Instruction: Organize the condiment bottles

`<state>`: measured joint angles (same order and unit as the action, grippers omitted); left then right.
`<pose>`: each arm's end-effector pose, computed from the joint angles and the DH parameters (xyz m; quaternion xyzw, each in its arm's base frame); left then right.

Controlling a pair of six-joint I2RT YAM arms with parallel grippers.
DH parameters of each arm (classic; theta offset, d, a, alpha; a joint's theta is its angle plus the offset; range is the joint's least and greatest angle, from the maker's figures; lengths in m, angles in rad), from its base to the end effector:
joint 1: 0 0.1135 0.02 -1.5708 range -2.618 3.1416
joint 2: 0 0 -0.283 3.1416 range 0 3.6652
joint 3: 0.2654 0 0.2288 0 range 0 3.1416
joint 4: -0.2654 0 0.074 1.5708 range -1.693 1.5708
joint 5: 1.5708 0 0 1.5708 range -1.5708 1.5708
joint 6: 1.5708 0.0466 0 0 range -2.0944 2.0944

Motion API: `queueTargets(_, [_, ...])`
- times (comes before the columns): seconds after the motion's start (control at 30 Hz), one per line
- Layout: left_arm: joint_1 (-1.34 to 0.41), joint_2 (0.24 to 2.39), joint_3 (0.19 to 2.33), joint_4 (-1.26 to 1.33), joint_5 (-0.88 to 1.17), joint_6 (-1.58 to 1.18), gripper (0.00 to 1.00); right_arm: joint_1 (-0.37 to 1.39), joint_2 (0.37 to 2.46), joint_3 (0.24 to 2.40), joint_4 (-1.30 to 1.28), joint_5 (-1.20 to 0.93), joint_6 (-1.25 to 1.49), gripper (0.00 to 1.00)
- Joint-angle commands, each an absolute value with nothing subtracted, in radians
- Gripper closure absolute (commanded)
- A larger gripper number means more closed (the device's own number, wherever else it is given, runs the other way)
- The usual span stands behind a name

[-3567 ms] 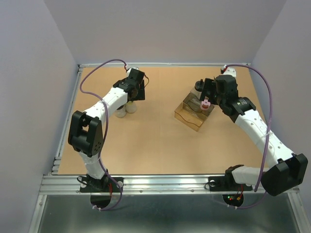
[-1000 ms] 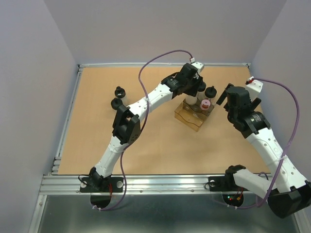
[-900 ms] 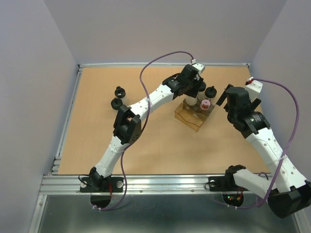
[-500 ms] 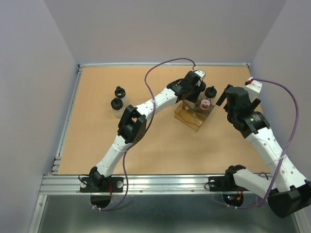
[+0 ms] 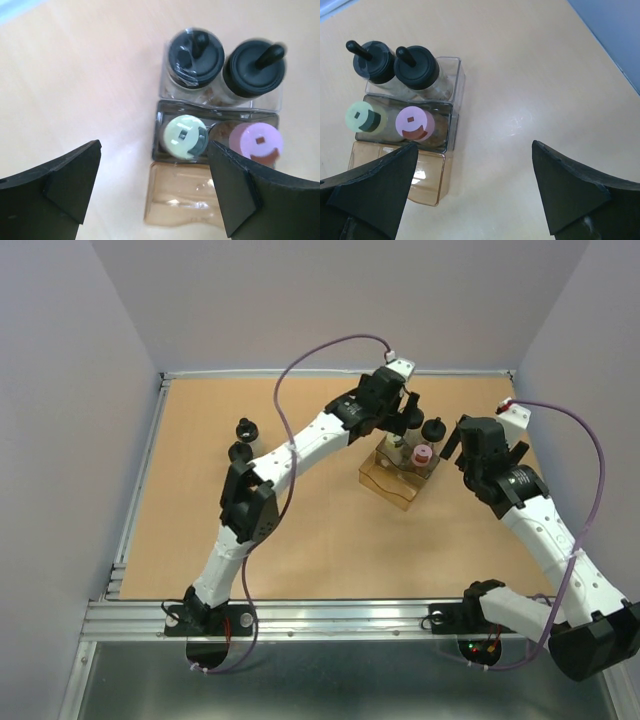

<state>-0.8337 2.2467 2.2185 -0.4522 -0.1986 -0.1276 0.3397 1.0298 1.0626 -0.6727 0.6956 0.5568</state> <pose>0.3601 -0.3830 0.3327 0.2459 0.8161 -0.1634 0.4968 0.1806 0.0322 0.3578 0.2431 0.8186 -0.0916 0.5123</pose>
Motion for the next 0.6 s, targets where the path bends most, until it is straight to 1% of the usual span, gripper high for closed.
queueTargets(0.0, [-0.783, 1.906, 2.119, -0.443, -0.351, -0.164, 0.01, 0.333, 1.049, 1.072, -0.658, 0.675, 0.548, 0.00])
queueTargets(0.07, [-0.741, 1.829, 2.018, -0.460, -0.364, -0.187, 0.01, 0.331, 1.058, 1.074, -0.654, 0.663, 0.543, 0.00])
queueTargets(0.1, [-0.685, 1.791, 1.900, -0.469, -0.362, -0.210, 0.01, 0.331, 1.068, 1.074, -0.650, 0.646, 0.542, 0.00])
queueTargets(0.17, [-0.623, 1.675, 1.777, -0.469, -0.356, -0.225, 0.01, 0.333, 1.075, 1.072, -0.638, 0.627, 0.534, 0.00])
queueTargets(0.2, [-0.594, 1.636, 1.655, -0.462, -0.356, -0.230, 0.01, 0.331, 1.084, 1.072, -0.632, 0.618, 0.529, 0.00])
queueTargets(0.23, [-0.536, 1.562, 1.600, -0.448, -0.357, -0.239, 0.01, 0.333, 1.091, 1.072, -0.624, 0.601, 0.525, 0.00])
queueTargets(0.33, [-0.462, 1.477, 1.429, -0.417, -0.350, -0.233, 0.01, 0.333, 1.107, 1.071, -0.615, 0.574, 0.519, 0.00])
queueTargets(0.43, [-0.397, 1.424, 1.330, -0.399, -0.342, -0.213, 0.01, 0.333, 1.127, 1.074, -0.598, 0.548, 0.509, 0.00])
queueTargets(0.57, [-0.327, 1.436, 1.260, -0.370, -0.328, -0.210, 0.01, 0.333, 1.149, 1.083, -0.591, 0.529, 0.502, 0.00])
